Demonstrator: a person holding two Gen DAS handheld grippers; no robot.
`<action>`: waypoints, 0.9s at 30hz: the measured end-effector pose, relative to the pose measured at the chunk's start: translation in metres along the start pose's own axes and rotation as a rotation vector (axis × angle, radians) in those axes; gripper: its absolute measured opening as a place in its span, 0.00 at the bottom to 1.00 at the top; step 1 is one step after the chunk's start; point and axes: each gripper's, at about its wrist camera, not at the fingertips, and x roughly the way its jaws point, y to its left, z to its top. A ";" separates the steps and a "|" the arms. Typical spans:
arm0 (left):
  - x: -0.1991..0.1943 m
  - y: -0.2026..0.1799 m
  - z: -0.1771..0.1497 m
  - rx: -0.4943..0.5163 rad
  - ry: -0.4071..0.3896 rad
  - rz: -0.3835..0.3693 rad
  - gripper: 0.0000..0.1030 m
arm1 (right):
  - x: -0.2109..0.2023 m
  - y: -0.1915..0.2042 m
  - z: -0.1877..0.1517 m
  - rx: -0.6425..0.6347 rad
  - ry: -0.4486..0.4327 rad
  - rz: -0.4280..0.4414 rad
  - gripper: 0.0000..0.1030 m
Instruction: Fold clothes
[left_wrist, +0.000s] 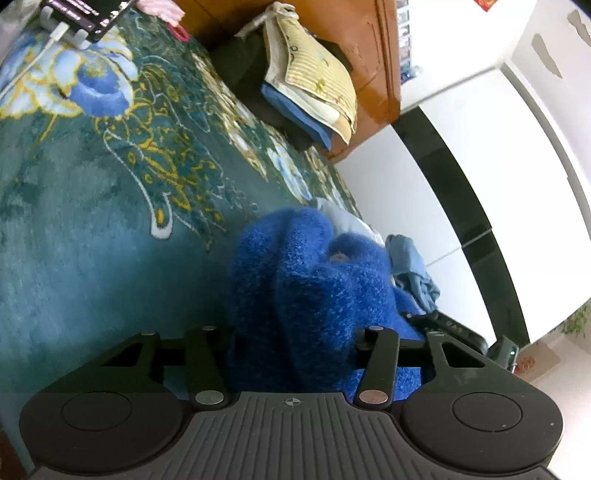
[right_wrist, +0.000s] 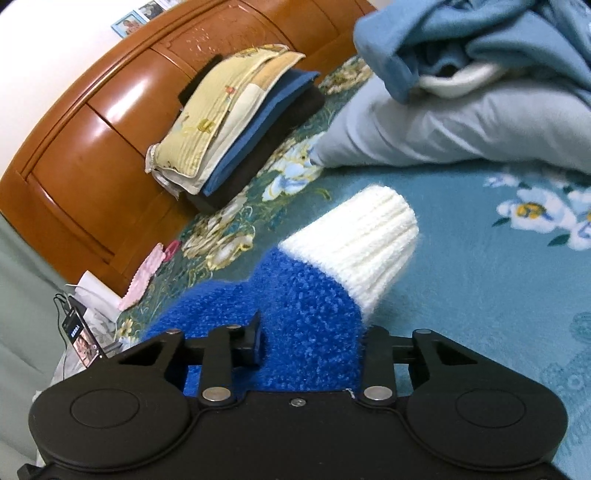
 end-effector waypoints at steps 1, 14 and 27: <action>0.000 0.000 0.002 0.008 0.008 -0.001 0.43 | -0.004 0.002 -0.001 0.001 -0.013 0.001 0.33; -0.007 -0.029 0.015 0.103 0.103 -0.074 0.37 | -0.084 0.008 -0.036 0.060 -0.129 0.009 0.31; 0.031 -0.127 -0.050 0.255 0.319 -0.232 0.36 | -0.240 -0.042 -0.086 0.146 -0.324 -0.091 0.31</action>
